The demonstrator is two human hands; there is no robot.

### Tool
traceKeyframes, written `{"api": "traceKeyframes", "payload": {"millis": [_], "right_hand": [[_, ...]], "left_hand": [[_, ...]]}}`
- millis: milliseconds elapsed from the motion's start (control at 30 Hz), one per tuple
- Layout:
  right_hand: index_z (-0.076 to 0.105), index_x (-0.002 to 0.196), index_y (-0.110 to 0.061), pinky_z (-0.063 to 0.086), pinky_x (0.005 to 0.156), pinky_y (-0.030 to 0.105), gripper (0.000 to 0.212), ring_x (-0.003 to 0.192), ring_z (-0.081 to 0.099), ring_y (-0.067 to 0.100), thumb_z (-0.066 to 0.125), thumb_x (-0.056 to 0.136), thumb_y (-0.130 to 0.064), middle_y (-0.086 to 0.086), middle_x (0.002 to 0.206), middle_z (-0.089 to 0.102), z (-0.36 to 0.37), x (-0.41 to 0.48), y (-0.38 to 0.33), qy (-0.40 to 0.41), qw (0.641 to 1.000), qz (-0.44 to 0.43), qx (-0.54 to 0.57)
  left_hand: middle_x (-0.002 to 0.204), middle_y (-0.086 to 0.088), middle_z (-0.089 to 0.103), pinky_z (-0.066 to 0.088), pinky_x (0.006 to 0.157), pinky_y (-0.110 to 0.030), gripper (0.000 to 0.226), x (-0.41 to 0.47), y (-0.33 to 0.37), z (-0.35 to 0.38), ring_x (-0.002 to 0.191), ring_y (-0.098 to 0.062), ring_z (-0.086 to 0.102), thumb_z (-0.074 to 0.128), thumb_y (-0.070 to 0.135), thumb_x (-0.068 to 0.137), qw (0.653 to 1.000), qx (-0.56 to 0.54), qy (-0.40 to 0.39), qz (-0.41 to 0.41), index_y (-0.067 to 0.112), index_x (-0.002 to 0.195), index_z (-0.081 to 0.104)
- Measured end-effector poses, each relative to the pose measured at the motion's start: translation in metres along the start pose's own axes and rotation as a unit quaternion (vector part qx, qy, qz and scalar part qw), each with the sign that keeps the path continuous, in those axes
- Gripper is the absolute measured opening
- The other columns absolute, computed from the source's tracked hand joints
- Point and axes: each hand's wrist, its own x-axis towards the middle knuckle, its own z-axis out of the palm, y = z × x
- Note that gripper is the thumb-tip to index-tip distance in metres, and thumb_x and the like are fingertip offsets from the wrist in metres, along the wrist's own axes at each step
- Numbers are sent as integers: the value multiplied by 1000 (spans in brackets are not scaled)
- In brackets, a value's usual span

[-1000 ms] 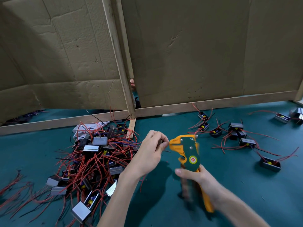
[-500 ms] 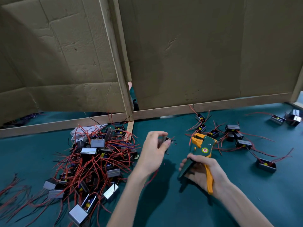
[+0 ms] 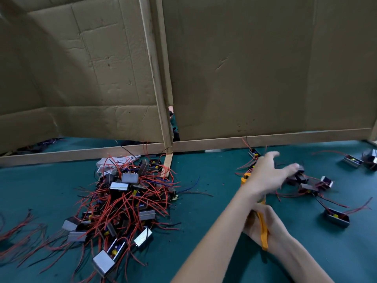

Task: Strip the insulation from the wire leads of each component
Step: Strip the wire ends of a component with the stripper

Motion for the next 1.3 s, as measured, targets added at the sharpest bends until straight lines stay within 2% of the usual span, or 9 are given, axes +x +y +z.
{"api": "traceKeyframes", "payload": {"millis": [100, 200, 333, 433, 600, 800, 900, 1033, 1300], "right_hand": [[64, 78, 2, 59, 59, 43, 11, 67, 69, 36, 60, 70, -2, 25, 78, 67, 5, -4, 2, -9, 1000, 27, -9], [62, 80, 3, 59, 65, 48, 10, 82, 70, 43, 61, 72, -3, 33, 97, 67, 5, -5, 4, -9, 999, 28, -31], [57, 93, 5, 58, 74, 53, 24, 92, 68, 46, 64, 73, -6, 36, 106, 65, 7, -5, 6, 1, 998, 24, -65], [59, 91, 5, 58, 72, 52, 23, 88, 69, 43, 66, 74, -7, 35, 103, 66, 8, -6, 5, 1, 996, 22, -81], [58, 92, 3, 58, 68, 47, 22, 87, 70, 42, 66, 74, -6, 34, 102, 66, 7, -8, 5, -1, 997, 19, -73], [70, 77, 3, 58, 70, 48, 12, 87, 69, 42, 67, 73, -8, 33, 99, 67, 7, -6, 5, -2, 997, 10, -73], [75, 68, -2, 56, 79, 50, 15, 87, 69, 39, 66, 75, -11, 30, 96, 68, 6, -8, 5, -16, 996, 5, -88], [74, 70, -4, 56, 76, 49, 13, 83, 69, 38, 65, 75, -10, 29, 92, 68, 10, -12, 5, -22, 995, -5, -93], [59, 86, -1, 55, 68, 49, 25, 72, 64, 39, 73, 66, -5, 29, 82, 62, 14, -21, 4, -90, 984, -1, -152]], "left_hand": [[131, -14, 50, 38, 103, -35, 45, -18, -7, -60, 120, -27, 50, 60, 25, 90, 980, 115, 156, 43, 9, 131, 46], [120, -16, 57, 45, 95, -38, 31, -42, -18, -139, 107, -30, 57, 51, 25, 94, 926, 242, 288, -33, 11, 121, 47], [128, -20, 54, 41, 94, -41, 36, -70, -42, -218, 117, -38, 50, 44, 33, 95, 804, 447, 285, -267, 18, 128, 47], [136, -19, 48, 33, 99, -43, 40, -75, -54, -237, 126, -40, 39, 43, 33, 94, 770, 470, 279, -328, 22, 132, 47], [126, -16, 56, 30, 104, -47, 30, -67, -67, -243, 123, -35, 43, 45, 22, 93, 795, 426, 324, -287, 10, 116, 60], [111, -1, 68, 45, 93, -25, 24, -70, -51, -218, 104, -17, 61, 52, 7, 95, 852, 222, 467, 83, 12, 113, 67], [90, 7, 70, 52, 81, -19, 21, -75, -38, -196, 86, -7, 68, 57, -1, 91, 879, 56, 438, 180, 18, 95, 65], [90, -5, 74, 55, 76, -24, 32, -77, -45, -163, 76, -17, 70, 49, -10, 92, 923, -167, 294, 183, 21, 102, 44], [76, -1, 73, 37, 46, -13, 6, -85, -80, -135, 50, -5, 47, 59, 10, 92, 981, -77, 157, 89, 13, 90, 65]]}}
